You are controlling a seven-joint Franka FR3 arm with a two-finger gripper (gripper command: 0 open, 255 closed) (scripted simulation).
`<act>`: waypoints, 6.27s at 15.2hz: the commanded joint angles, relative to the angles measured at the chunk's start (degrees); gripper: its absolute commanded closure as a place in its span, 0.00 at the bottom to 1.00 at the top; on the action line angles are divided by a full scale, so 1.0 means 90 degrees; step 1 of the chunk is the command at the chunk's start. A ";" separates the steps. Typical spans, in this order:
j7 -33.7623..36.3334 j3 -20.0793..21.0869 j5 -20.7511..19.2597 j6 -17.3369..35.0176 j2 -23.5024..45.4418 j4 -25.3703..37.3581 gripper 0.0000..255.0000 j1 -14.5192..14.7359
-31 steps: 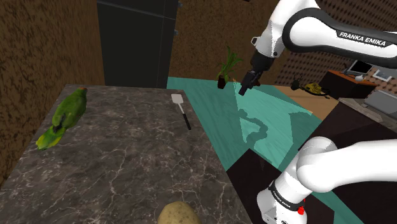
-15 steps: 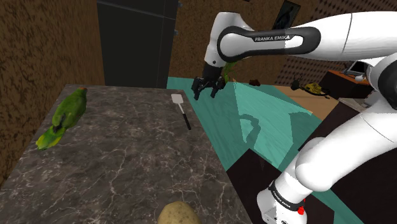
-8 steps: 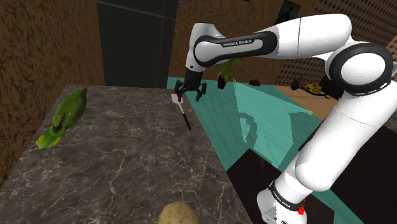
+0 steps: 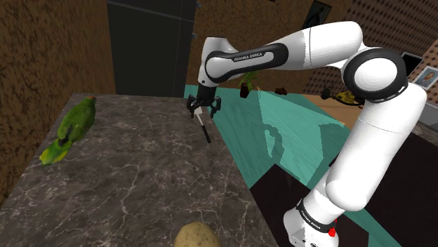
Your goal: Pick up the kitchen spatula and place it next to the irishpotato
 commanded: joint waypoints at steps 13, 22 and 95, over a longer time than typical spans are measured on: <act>0.0010 -0.0002 -0.0015 0.0198 0.0075 -0.0122 1.00 0.0006; 0.0003 0.0002 0.0005 -0.0034 -0.0025 0.0012 1.00 0.0001; 0.5099 0.3607 0.3027 -0.2278 -0.5114 -0.1683 1.00 0.2476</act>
